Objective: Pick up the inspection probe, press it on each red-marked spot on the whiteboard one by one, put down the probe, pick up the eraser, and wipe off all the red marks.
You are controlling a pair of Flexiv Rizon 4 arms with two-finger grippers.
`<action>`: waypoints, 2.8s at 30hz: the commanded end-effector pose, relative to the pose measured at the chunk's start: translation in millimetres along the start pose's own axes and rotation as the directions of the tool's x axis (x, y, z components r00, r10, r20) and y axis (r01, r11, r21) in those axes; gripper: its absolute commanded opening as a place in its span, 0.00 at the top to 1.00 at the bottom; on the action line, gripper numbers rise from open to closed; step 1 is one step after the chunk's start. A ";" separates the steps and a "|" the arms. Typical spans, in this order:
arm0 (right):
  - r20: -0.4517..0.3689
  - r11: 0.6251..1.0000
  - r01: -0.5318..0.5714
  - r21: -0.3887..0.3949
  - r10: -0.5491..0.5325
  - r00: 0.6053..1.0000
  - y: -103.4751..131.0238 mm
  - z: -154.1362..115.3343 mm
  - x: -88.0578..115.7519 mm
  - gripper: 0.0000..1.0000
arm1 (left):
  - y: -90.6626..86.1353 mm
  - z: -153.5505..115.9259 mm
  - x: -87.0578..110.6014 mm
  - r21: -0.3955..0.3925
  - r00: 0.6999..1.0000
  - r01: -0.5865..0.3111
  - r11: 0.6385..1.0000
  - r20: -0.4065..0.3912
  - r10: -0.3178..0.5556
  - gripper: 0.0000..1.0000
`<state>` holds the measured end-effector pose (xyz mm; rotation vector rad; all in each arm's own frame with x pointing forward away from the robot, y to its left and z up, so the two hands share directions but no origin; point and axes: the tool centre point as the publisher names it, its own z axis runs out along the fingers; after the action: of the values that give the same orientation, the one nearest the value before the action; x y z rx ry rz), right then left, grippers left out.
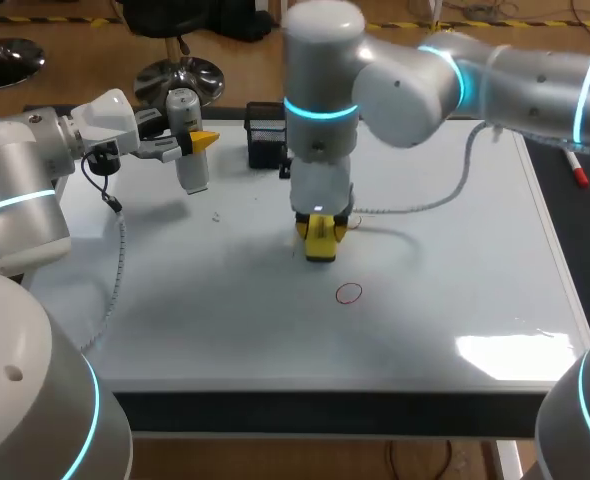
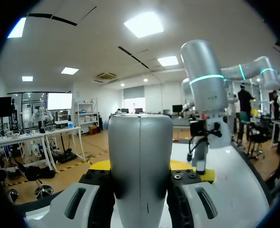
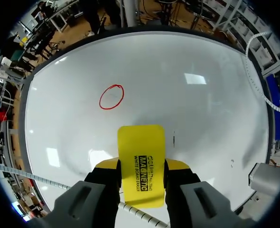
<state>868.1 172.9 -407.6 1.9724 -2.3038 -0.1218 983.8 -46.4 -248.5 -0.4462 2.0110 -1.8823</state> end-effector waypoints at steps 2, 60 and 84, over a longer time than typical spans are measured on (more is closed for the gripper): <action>-0.004 1.000 -0.005 0.006 0.005 1.000 -7.8 -19.8 21.3 1.00 | -1.3 0.3 0.3 -0.001 1.000 -0.001 1.000 0.002 0.001 1.00; -0.025 0.875 -0.482 0.052 0.484 0.875 -95.1 -42.2 256.9 1.00 | -1.3 0.3 0.3 -0.001 1.000 -0.001 1.000 0.002 0.001 1.00; -0.015 0.882 -0.468 0.057 0.469 0.883 -183.3 -61.2 245.3 1.00 | -1.3 0.3 0.3 -0.001 1.000 -0.001 1.000 0.002 0.001 1.00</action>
<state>1008.6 -100.2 -364.6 1.3753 -2.7447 -0.0052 983.8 -46.4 -248.5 -0.4463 2.0111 -1.8822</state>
